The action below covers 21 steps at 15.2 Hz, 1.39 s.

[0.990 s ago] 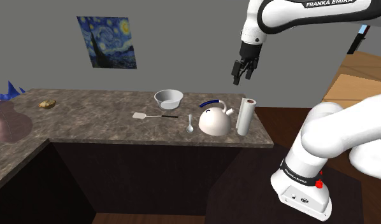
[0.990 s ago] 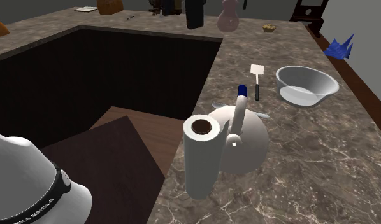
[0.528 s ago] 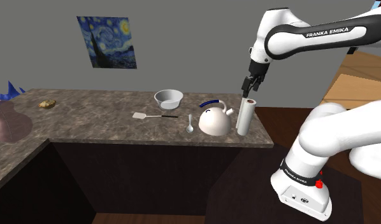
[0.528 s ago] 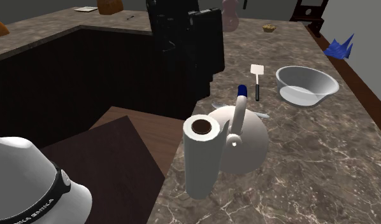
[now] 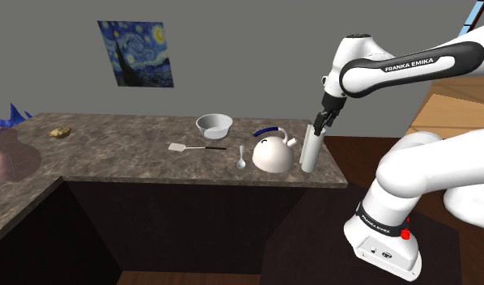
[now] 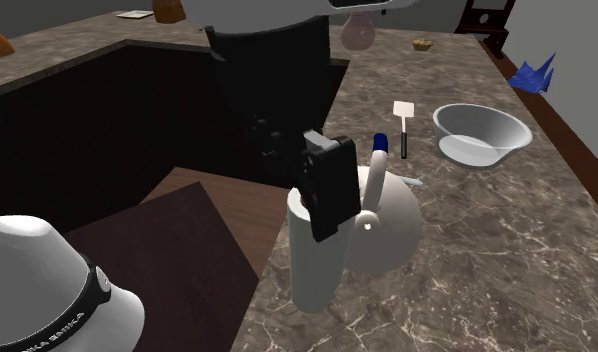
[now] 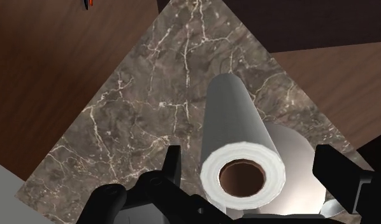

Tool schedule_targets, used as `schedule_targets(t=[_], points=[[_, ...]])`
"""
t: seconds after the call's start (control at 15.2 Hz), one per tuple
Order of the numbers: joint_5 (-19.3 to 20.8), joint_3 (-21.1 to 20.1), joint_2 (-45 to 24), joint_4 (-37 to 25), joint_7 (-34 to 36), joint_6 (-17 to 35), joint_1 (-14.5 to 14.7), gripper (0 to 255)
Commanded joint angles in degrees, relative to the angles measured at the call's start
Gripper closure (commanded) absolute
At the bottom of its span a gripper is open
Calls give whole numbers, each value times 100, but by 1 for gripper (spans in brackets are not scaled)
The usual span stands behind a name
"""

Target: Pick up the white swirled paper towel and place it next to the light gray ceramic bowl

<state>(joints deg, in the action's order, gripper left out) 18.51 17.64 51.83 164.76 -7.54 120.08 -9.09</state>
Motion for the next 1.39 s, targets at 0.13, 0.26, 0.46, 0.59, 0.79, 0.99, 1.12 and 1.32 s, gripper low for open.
schedule_targets(t=[0.13,0.26,0.46,0.59,0.79,0.99,1.12,1.32], points=[[107,102,-205,194,7,404,-41,0],[122,116,-240,222,10,466,-46,0],[122,116,-241,221,10,466,-46,0],[122,116,-241,221,10,466,-46,0],[122,116,-240,221,10,465,-46,255],[122,116,-240,221,10,464,-46,255],[122,116,-239,221,10,464,-47,255],[122,116,-241,221,10,466,-47,255]])
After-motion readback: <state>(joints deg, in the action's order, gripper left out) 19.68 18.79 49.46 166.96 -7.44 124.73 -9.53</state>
